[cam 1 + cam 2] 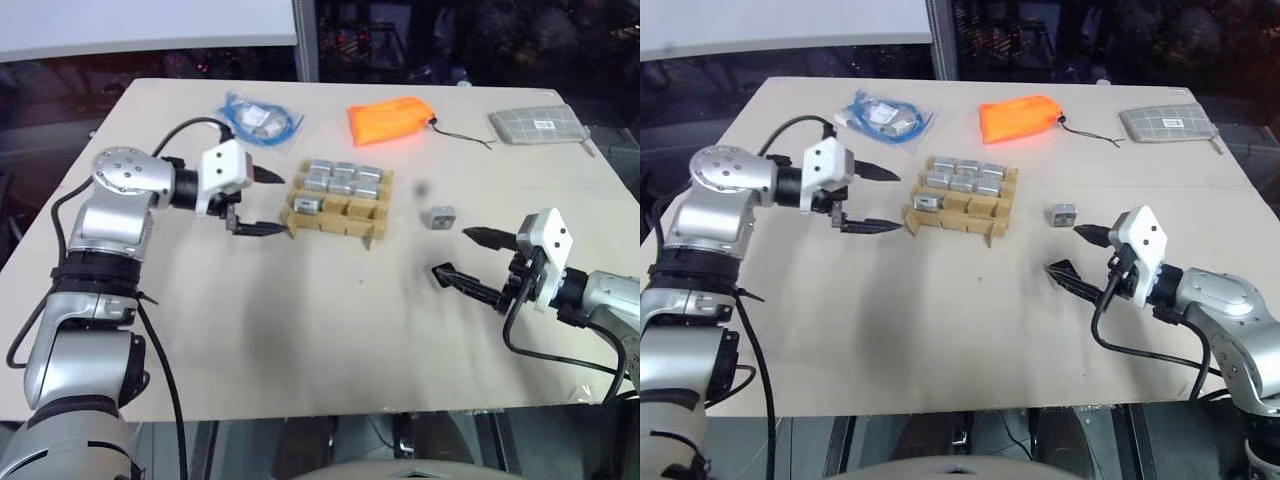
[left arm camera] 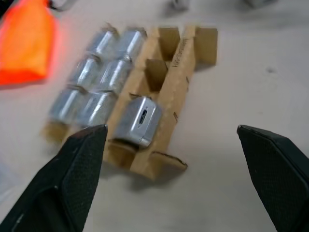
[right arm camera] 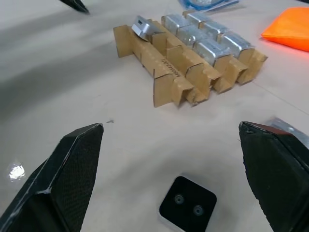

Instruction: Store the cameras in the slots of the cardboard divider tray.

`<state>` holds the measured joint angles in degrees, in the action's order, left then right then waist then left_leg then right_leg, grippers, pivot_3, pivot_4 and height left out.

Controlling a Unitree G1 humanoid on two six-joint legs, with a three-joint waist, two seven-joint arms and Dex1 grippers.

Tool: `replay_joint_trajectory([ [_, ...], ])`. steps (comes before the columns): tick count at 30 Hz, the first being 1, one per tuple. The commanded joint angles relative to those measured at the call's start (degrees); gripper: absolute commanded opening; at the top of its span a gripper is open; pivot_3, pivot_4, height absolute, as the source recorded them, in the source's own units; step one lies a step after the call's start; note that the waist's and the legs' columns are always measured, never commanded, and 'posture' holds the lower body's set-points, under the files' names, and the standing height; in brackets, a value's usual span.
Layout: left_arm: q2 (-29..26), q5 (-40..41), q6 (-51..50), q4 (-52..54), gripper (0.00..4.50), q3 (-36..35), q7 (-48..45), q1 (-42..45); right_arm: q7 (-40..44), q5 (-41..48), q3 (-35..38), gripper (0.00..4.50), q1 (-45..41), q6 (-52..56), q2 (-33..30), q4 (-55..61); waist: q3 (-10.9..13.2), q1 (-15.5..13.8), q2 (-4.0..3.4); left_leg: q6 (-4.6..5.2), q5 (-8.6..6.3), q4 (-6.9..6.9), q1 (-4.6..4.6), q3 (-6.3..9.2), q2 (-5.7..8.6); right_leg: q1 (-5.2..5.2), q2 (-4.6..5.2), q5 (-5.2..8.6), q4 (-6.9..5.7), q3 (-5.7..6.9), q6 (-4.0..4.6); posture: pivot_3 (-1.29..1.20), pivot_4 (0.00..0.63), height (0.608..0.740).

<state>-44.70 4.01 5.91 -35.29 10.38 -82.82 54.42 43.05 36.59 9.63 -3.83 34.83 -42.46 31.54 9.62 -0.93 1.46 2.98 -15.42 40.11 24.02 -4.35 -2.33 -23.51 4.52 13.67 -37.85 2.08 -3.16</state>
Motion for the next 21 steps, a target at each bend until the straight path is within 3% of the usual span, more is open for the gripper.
replay_joint_trajectory([
  [1,3.81,-7.84,11.72,-13.90,4.46,4.10,2.74,10.69,-2.47,2.26,3.34,4.50,1.79,0.93,0.14,5.97,0.01,-0.27,0.03,0.00,0.00,0.02,0.14,0.11,0.00,-0.05,0.00,0.00,0.03,0.14,-0.01,0.00,0.150,0.740],
  [8,9.06,-16.55,22.30,-30.07,4.46,8.32,8.60,20.78,-6.98,2.80,5.62,4.50,7.43,1.25,1.65,10.75,0.01,0.26,0.03,0.04,-0.02,0.03,0.40,0.12,0.02,-0.22,0.03,-0.01,0.20,0.15,-0.03,0.00,0.150,0.740],
  [15,9.30,-17.84,25.44,-33.46,4.46,7.46,4.86,22.35,-8.44,3.70,7.30,4.50,9.63,1.20,1.55,12.24,0.02,0.16,0.04,0.09,-0.05,0.05,0.50,0.20,0.01,-0.29,0.04,0.00,0.15,0.21,-0.04,0.00,0.150,0.740],
  [21,8.70,-18.78,27.01,-33.69,4.46,7.01,7.09,21.56,-8.58,3.90,6.68,4.50,9.06,0.88,1.22,11.40,0.02,0.12,0.04,0.09,-0.05,0.10,0.59,0.28,0.02,-0.31,0.06,-0.01,0.16,0.30,-0.04,0.00,0.150,0.740],
])
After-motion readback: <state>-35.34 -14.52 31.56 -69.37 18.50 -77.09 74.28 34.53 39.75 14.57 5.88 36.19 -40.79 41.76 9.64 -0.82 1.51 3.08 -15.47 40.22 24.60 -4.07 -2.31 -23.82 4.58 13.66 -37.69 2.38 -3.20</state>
